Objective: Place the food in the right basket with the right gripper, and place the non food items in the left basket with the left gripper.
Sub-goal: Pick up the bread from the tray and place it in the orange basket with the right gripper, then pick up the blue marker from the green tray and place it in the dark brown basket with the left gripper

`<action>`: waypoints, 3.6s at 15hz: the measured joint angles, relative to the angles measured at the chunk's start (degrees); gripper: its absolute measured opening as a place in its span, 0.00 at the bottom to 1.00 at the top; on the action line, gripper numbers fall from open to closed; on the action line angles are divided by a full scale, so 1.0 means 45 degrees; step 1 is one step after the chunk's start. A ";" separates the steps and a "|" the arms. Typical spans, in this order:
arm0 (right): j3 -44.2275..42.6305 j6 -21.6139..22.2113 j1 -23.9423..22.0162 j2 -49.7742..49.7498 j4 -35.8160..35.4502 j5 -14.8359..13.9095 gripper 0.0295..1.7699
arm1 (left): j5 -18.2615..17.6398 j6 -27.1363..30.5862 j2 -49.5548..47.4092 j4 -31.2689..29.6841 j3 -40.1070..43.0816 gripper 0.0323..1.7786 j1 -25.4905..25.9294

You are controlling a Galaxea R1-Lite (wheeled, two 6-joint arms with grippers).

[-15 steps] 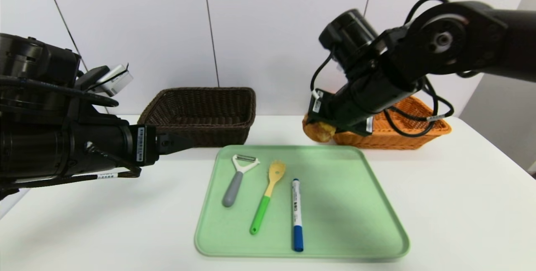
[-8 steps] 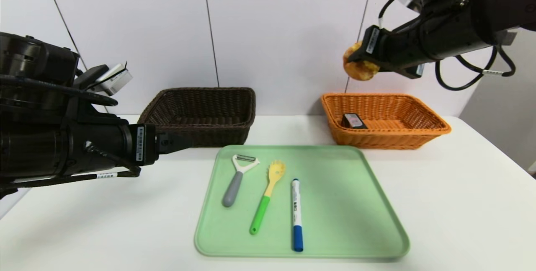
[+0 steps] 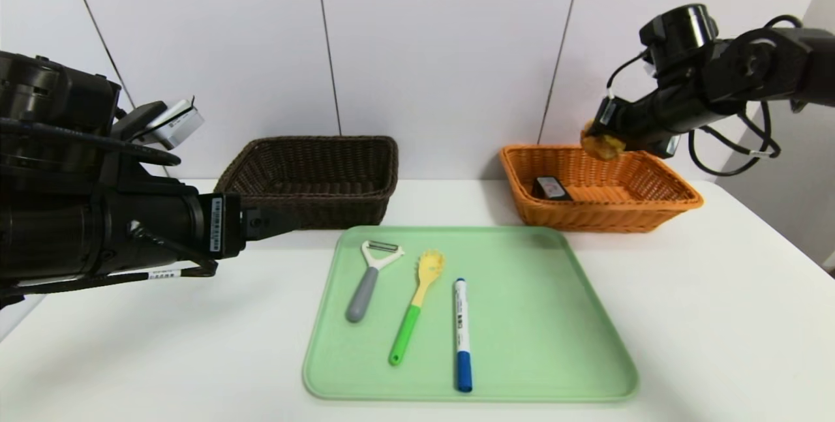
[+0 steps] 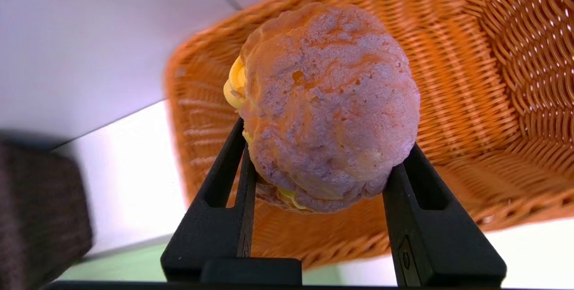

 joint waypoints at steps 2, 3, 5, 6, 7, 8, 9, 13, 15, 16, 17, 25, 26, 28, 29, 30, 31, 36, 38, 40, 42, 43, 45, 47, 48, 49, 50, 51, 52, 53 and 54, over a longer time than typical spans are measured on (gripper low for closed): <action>-0.0011 -0.0030 -0.0331 0.0699 -0.0363 -0.0005 0.44 | 0.0005 -0.0005 -0.0019 0.0000 0.0014 0.95 0.0000; -0.0011 -0.0030 -0.0436 0.1005 -0.0398 -0.0022 0.44 | 0.0011 -0.0011 -0.0030 0.0000 0.0019 0.95 0.0005; -0.0011 -0.0024 -0.0607 0.1447 -0.0442 -0.0030 0.44 | 0.0011 -0.0011 -0.0043 0.0000 0.0019 0.95 0.0014; -0.0011 -0.0030 -0.0680 0.1628 -0.0479 -0.0046 0.44 | 0.0011 -0.0011 -0.0049 0.0000 0.0014 0.95 0.0014; -0.0011 -0.0038 -0.0737 0.1769 -0.0520 -0.0079 0.44 | 0.0011 -0.0005 -0.0049 -0.0005 -0.0005 0.95 0.0014; -0.0011 -0.0035 -0.0786 0.1875 -0.0520 -0.0084 0.44 | 0.0011 -0.0011 -0.0049 -0.0005 -0.0011 0.95 0.0014; -0.0011 -0.0038 -0.0807 0.1948 -0.0520 -0.0092 0.44 | 0.0011 -0.0019 -0.0049 -0.0005 -0.0024 0.95 0.0014; -0.0005 -0.0106 -0.0829 0.2094 -0.0515 -0.0165 0.50 | 0.0011 -0.0030 -0.0049 0.0000 -0.0024 0.95 0.0019; -0.0005 -0.0098 -0.0840 0.2108 -0.0607 -0.0182 0.61 | 0.0011 -0.0043 -0.0054 -0.0005 -0.0024 0.95 0.0019; -0.0005 -0.0087 -0.0840 0.2108 -0.0656 -0.0176 0.65 | 0.0011 -0.0043 -0.0065 0.0000 -0.0016 0.95 0.0019; 0.0000 -0.0087 -0.0851 0.2108 -0.0656 -0.0187 0.70 | 0.0011 -0.0043 -0.0084 0.0000 -0.0011 0.95 0.0019; 0.0008 -0.0103 -0.0878 0.2094 -0.0661 -0.0219 0.87 | 0.0019 -0.0043 -0.0306 0.0054 0.0033 0.95 0.0019; 0.0008 -0.0106 -0.0878 0.1997 -0.0664 -0.0257 0.88 | 0.0024 -0.0049 -0.0366 0.0054 0.0033 0.95 0.0019; -0.0005 -0.0130 -0.0821 0.1490 -0.0661 -0.0385 0.90 | 0.0024 -0.0043 -0.0526 0.0068 0.0030 0.95 0.0019; -0.0005 -0.0130 -0.0753 0.1092 -0.0626 -0.0404 0.91 | 0.0024 -0.0038 -0.0604 0.0068 0.0024 0.95 0.0019; -0.0005 -0.0130 -0.0656 0.0588 -0.0558 -0.0428 0.91 | 0.0030 -0.0035 -0.0677 0.0087 0.0005 0.95 0.0019; -0.0005 -0.0127 -0.0515 0.0054 -0.0466 -0.0433 0.92 | 0.0030 -0.0030 -0.0734 0.0092 -0.0030 0.95 0.0014; 0.0539 -0.0098 0.0937 -0.3178 0.2186 -0.0331 0.94 | 0.0604 -0.0043 -0.0482 0.0805 -0.1070 0.95 -0.0740; 0.1569 -0.0398 0.1604 -0.4502 0.3473 -0.0298 0.95 | 0.0848 -0.0195 -0.0024 0.1856 -0.2075 0.95 -0.1476; 0.2904 -0.0753 0.2102 -0.5732 0.3915 -0.0328 0.95 | 0.1008 -0.0753 0.0707 0.3113 -0.3275 0.95 -0.2381; 0.3928 -0.0791 0.2444 -0.6794 0.3974 -0.0360 0.96 | 0.1436 -0.1845 0.1845 0.4166 -0.4863 0.95 -0.3308; 0.4229 -0.0759 0.2536 -0.7203 0.3980 -0.0371 0.96 | 0.1620 -0.2414 0.2468 0.4673 -0.5740 0.95 -0.3744; 0.4754 -0.0723 0.2609 -0.7845 0.4012 -0.0409 0.96 | 0.1815 -0.3652 0.3939 0.5973 -0.7680 0.95 -0.4605; 0.5445 -0.0802 0.2628 -0.8295 0.4053 -0.0423 0.96 | 0.1877 -0.4630 0.5337 0.7136 -0.9162 0.95 -0.5310; 0.5979 -0.0875 0.2633 -0.8490 0.4055 -0.0444 0.96 | 0.1907 -0.4887 0.5987 0.7615 -0.9812 0.95 -0.5635; 0.6556 -0.1024 0.2647 -0.8661 0.4055 -0.0477 0.96 | 0.1926 -0.5009 0.6624 0.8086 -1.0497 0.95 -0.5946; 0.7149 -0.1306 0.2647 -0.8840 0.4007 -0.0574 0.96 | 0.1932 -0.5052 0.7168 0.8588 -1.1074 0.95 -0.6168; 0.7732 -0.1701 0.2639 -0.9064 0.3920 -0.0680 0.96 | 0.1945 -0.5066 0.7664 0.9091 -1.1619 0.95 -0.6347; 0.8290 -0.2094 0.2628 -0.9276 0.3644 -0.0729 0.96 | 0.1964 -0.5023 0.8143 0.9433 -1.2023 0.95 -0.6510; 0.8907 -0.2574 0.2617 -0.9506 0.3167 -0.0734 0.96 | 0.1983 -0.4993 0.8542 0.9533 -1.2231 0.95 -0.6640; 0.9576 -0.3289 0.2584 -0.9739 0.2498 -0.0726 0.96 | 0.2018 -0.4949 0.8888 0.9544 -1.2342 0.95 -0.6775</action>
